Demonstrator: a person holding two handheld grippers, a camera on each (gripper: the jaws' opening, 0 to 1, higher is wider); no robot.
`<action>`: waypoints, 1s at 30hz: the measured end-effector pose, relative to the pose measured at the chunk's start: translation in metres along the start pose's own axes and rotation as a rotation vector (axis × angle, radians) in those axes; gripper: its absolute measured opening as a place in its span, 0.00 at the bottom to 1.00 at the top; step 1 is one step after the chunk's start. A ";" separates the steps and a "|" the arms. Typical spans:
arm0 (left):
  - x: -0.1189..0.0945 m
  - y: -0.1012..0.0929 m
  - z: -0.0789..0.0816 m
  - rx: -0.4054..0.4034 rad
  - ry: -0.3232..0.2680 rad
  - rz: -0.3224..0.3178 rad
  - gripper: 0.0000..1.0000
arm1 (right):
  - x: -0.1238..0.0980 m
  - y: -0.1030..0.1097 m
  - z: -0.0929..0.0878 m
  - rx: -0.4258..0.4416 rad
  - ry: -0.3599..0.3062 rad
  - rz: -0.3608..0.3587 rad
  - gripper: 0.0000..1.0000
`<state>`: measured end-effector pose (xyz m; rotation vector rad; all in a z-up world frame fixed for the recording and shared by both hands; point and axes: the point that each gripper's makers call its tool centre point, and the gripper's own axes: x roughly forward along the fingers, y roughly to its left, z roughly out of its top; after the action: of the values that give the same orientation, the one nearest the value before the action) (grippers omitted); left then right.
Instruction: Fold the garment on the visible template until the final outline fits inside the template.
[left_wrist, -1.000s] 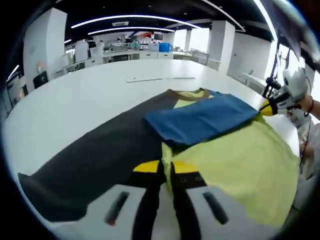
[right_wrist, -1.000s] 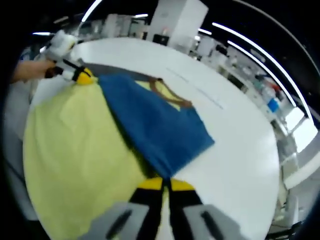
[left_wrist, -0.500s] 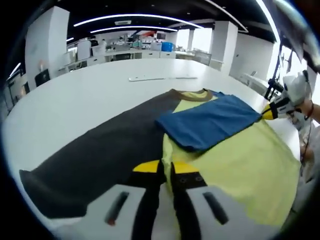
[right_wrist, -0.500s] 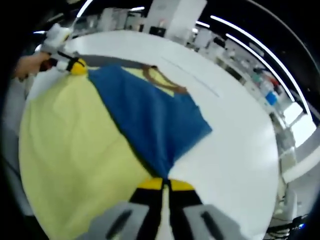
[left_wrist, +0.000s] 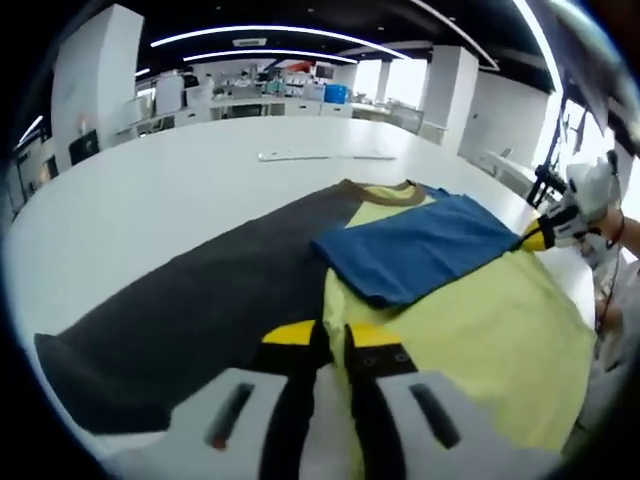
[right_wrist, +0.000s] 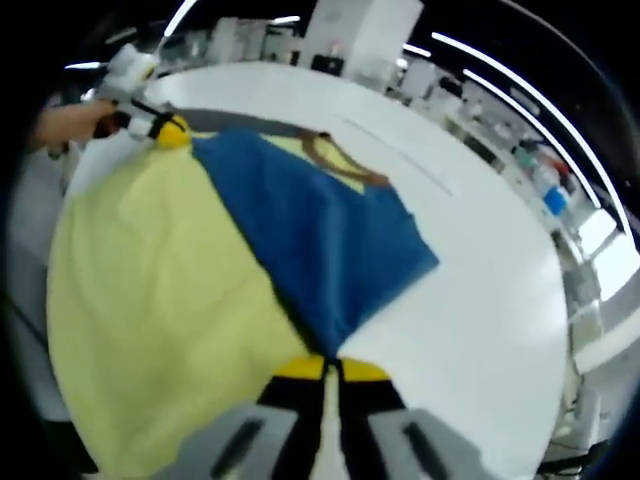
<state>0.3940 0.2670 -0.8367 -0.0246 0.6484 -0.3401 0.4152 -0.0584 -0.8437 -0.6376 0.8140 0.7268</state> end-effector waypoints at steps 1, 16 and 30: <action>0.000 0.001 0.000 0.003 -0.001 0.001 0.16 | -0.001 0.000 0.000 0.010 -0.002 0.006 0.00; -0.032 0.024 0.022 0.025 -0.106 0.017 0.81 | -0.033 0.009 0.033 0.423 -0.223 0.120 0.74; -0.083 0.065 0.005 0.071 -0.097 0.081 0.99 | -0.086 0.025 0.044 0.414 -0.269 0.162 0.99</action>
<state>0.3550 0.3539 -0.7920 0.0523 0.5394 -0.2814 0.3731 -0.0389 -0.7560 -0.0989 0.7410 0.7434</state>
